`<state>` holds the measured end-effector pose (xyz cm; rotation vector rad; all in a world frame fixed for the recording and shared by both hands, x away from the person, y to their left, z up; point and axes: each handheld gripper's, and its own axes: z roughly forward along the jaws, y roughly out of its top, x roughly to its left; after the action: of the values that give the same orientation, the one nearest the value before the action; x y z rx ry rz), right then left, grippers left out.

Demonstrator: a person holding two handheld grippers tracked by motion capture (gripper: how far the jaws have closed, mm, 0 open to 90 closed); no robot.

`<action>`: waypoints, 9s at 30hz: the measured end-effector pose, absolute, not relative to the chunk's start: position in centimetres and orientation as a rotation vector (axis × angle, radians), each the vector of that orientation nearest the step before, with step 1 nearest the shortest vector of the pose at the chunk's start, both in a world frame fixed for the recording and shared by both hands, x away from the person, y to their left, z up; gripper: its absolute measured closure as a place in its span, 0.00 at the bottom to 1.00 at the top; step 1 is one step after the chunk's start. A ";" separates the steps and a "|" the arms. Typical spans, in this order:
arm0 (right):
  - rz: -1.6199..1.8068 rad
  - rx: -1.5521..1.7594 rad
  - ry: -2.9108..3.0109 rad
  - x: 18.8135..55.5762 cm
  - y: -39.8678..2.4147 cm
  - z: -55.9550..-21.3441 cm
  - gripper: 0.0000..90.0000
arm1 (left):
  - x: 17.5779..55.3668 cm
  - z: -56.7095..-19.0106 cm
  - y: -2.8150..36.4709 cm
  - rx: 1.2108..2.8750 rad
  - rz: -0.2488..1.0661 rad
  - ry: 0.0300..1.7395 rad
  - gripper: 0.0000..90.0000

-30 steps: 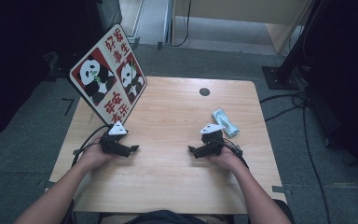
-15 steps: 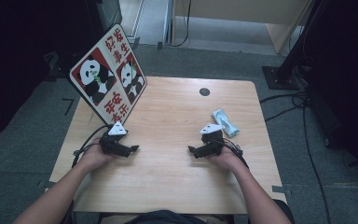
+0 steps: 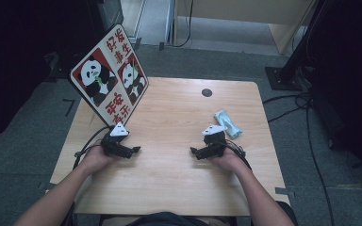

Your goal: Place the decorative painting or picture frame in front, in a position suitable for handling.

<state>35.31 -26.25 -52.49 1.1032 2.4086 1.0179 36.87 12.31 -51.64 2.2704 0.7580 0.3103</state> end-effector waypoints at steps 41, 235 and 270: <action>1.019 1.101 2.411 35.2 -26.3 -52.5 0.00 | 36.8 -47.4 15.7 2.245 0.088 0.765 0.39; 1.018 1.105 2.415 35.0 -26.8 -52.5 0.00 | 46.6 -21.3 15.2 2.298 0.088 0.994 0.89; 1.013 1.126 2.401 35.2 -28.9 -52.5 0.00 | 40.2 -24.0 9.6 2.356 -0.003 0.754 0.88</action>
<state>35.17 -28.93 -52.47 1.1258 2.4010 1.0128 40.18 9.55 -23.98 2.3561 0.7544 -0.0029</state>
